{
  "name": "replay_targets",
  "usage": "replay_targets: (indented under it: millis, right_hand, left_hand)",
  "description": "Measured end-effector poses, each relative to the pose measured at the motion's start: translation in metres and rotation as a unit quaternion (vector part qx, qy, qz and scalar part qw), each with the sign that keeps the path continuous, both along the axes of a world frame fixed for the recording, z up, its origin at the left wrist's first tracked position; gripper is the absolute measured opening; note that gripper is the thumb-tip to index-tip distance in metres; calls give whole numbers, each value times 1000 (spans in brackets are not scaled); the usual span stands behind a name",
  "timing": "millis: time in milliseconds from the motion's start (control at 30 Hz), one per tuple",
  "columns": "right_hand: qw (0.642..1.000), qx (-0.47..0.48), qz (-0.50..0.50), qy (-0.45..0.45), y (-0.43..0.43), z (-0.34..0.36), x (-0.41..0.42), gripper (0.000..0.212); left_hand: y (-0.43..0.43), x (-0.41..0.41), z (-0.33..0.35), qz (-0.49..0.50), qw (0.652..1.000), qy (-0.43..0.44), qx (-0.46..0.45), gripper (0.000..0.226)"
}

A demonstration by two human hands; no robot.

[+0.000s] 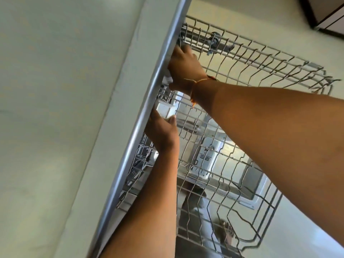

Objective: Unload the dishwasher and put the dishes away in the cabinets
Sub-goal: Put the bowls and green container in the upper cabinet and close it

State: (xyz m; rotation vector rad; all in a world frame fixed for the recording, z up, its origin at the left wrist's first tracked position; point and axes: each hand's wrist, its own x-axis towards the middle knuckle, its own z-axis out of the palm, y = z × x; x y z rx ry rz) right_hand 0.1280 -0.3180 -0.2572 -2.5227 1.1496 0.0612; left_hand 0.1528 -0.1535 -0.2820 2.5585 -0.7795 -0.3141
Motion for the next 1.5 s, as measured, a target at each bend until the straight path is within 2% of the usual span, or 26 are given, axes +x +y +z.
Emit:
replay_targets:
  millis: [100,400,500,633,767,867,933,1000,1133,1267,1400,1500]
  right_hand:
    - [998,6,-61,-31,14,11,-26,96]
    - [956,137,-231,-116,101,89,-162,98]
    - [941,170,-251,-147,143,137,-207,101]
    - [918,198,-242,-245,208,201,-252,94]
    - [904,227,-186,-313,275,261,-271,91]
    - [898,255,-108,-343,319,301,-267,86]
    - [869,307,-62,-383,345,331,-256,84]
    - [837,364,-13,-410,374,360,-242,71]
    - [793,439,90,-412,426,408,-205,52]
    - [756,473,180,-414,482,454,-168,36]
    - [731,483,274,-397,541,499,-129,43]
    - [719,455,350,-392,592,539,-87,54]
  left_hand:
    - [14,-5,12,-6,1000,21,-11,76]
    - [72,-64,103,-55,993,96,-29,72]
    - [109,-95,157,-68,992,94,-41,67]
    - [174,-129,223,-64,986,103,-117,64]
    - [247,-152,280,-19,982,61,-179,72]
    - [303,-156,323,26,969,29,-243,70]
    - [342,-152,351,49,960,4,-275,63]
    - [383,-147,382,79,948,-16,-307,59]
    - [458,-131,434,138,925,-72,-348,57]
    - [537,-115,475,201,899,-127,-369,55]
    - [615,-98,514,250,874,-183,-375,54]
    - [673,-82,548,283,852,-245,-366,55]
